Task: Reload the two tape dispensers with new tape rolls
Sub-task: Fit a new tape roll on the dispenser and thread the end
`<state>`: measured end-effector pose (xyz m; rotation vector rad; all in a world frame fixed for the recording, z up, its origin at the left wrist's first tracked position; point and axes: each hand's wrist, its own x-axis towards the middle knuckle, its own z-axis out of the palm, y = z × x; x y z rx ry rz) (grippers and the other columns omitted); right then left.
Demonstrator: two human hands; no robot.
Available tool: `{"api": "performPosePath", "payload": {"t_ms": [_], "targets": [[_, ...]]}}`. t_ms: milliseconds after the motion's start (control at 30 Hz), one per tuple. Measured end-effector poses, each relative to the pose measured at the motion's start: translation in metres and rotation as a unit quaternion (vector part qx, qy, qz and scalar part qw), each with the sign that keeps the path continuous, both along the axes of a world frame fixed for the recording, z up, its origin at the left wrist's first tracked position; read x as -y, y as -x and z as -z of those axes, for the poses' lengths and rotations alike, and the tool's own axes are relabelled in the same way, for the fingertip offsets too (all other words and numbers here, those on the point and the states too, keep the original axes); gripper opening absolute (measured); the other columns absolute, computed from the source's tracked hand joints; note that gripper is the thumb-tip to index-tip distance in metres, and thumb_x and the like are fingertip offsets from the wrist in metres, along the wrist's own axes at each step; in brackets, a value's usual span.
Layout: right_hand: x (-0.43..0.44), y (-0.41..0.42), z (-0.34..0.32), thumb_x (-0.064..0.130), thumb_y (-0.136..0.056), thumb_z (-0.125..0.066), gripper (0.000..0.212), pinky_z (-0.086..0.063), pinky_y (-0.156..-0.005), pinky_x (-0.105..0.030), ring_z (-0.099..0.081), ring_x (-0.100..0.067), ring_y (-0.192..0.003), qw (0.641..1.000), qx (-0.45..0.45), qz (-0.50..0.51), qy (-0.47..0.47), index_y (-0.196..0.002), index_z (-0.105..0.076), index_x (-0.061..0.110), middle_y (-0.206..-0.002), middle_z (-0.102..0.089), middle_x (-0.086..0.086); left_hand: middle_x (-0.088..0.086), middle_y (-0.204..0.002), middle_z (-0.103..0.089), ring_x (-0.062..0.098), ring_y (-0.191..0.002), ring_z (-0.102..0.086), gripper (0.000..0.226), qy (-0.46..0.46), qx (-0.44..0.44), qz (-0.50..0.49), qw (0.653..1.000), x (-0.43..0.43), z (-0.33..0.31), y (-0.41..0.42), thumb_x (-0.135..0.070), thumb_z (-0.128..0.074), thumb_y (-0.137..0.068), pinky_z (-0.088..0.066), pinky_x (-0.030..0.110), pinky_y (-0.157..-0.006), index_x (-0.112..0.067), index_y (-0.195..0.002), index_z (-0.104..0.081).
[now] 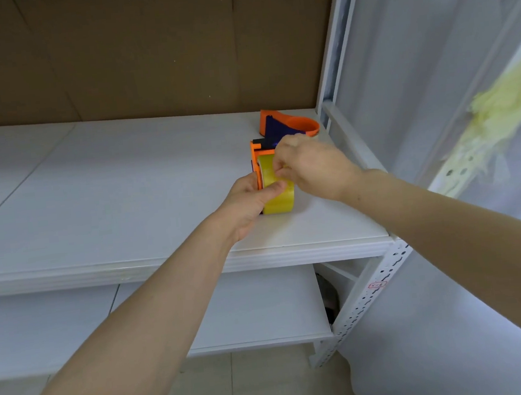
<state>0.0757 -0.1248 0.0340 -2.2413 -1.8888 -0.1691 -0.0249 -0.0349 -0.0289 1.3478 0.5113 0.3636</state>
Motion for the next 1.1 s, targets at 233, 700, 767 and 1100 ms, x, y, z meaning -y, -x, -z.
{"api": "performPosePath", "payload": {"t_ms": [233,700,767,1100], "targets": [[0.0,-0.008,-0.013,0.018,-0.083,-0.068,0.04,-0.048,-0.086,-0.027,-0.056,-0.017,-0.097,0.99,-0.123,0.061,0.019,-0.12,-0.058,0.006,-0.115,-0.061,-0.011,-0.004,-0.1,-0.067,0.011,-0.093,-0.063,0.031,-0.007,0.008,0.007,1.0,0.002,0.004,0.001,-0.01,-0.06,-0.089,-0.048,0.03,-0.094,-0.014,-0.12,-0.058],[-0.006,0.0,-0.026,0.016,-0.082,-0.069,0.023,-0.04,-0.072,-0.026,-0.051,-0.013,-0.086,0.99,-0.082,0.062,0.098,-0.103,-0.065,0.008,-0.09,-0.055,0.001,0.003,-0.112,-0.064,0.015,-0.099,-0.062,0.037,-0.016,-0.004,0.01,1.0,0.004,0.002,0.003,-0.01,-0.06,-0.089,-0.047,0.033,-0.098,-0.012,-0.126,-0.056],[-0.005,0.0,-0.026,0.014,-0.08,-0.071,0.032,-0.045,-0.072,-0.03,-0.054,-0.018,-0.089,0.989,-0.097,0.066,0.093,-0.109,-0.06,0.009,-0.093,-0.055,-0.001,0.004,-0.112,-0.064,0.017,-0.102,-0.061,0.037,-0.016,-0.005,0.012,1.0,0.005,0.002,0.003,-0.009,-0.06,-0.089,-0.046,0.034,-0.098,-0.012,-0.126,-0.055],[-0.001,0.0,-0.02,0.013,-0.086,-0.061,0.013,-0.046,-0.08,-0.034,-0.053,-0.018,-0.094,0.997,-0.009,-0.003,0.077,-0.098,-0.064,0.009,-0.099,-0.056,-0.005,0.004,-0.111,-0.064,0.017,-0.1,-0.061,0.035,-0.019,-0.005,0.009,1.0,0.003,0.003,0.004,-0.01,-0.06,-0.089,-0.047,0.031,-0.094,-0.014,-0.123,-0.056]]}}
